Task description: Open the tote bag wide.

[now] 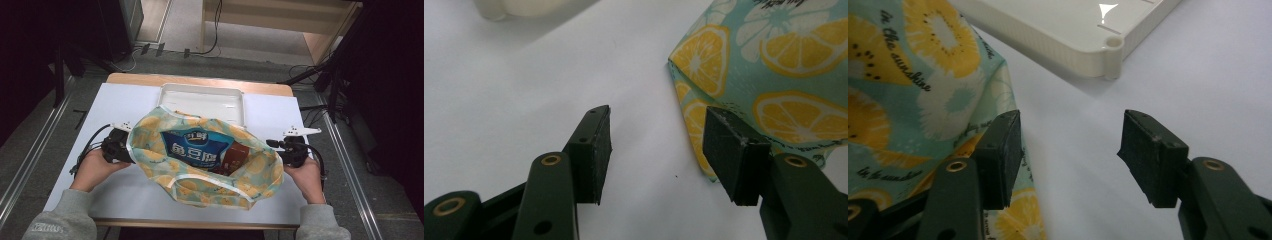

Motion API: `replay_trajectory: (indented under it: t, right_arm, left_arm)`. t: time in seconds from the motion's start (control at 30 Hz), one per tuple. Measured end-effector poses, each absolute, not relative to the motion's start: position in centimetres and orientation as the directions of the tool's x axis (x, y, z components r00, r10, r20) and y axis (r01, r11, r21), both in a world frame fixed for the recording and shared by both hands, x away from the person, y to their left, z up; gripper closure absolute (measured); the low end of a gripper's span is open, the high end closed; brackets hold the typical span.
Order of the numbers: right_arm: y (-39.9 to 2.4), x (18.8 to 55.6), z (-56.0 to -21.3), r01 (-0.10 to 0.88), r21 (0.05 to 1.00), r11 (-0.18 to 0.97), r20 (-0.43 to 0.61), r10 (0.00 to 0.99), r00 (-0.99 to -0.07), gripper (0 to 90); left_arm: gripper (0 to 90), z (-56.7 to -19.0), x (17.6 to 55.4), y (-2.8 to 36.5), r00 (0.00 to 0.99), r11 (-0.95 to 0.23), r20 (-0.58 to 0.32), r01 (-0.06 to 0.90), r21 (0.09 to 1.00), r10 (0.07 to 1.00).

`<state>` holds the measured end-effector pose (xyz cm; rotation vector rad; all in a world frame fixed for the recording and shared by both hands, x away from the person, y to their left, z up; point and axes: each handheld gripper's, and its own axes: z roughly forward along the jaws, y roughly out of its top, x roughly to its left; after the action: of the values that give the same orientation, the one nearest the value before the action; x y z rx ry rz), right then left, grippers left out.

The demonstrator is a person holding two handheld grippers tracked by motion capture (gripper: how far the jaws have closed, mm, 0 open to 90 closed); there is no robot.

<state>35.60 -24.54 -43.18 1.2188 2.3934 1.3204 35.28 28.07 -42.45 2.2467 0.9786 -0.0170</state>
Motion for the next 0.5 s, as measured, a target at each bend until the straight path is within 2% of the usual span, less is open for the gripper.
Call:
replay_trajectory:
  t: [0.13, 0.33, 0.5]
  right_arm:
    - [-24.73, 35.51, -43.15, 0.608, 0.746, 0.27, 0.283, 0.699, -0.657, 42.3]
    - [-24.64, 35.39, -43.17, 0.586, 0.753, 0.298, 0.249, 0.695, -0.674, 43.7]
    - [-24.67, 35.5, -43.31, 0.598, 0.751, 0.279, 0.265, 0.702, -0.661, 44.8]
  left_arm:
    - [45.5, -42.22, 35.23, 28.21, 0.719, -0.475, -0.275, 0.649, 0.594, 0.639]
    - [43.6, -42.31, 35.18, 28.02, 0.728, -0.495, -0.279, 0.647, 0.58, 0.626]
    - [42.8, -42.28, 35.25, 27.96, 0.727, -0.495, -0.283, 0.65, 0.577, 0.626]
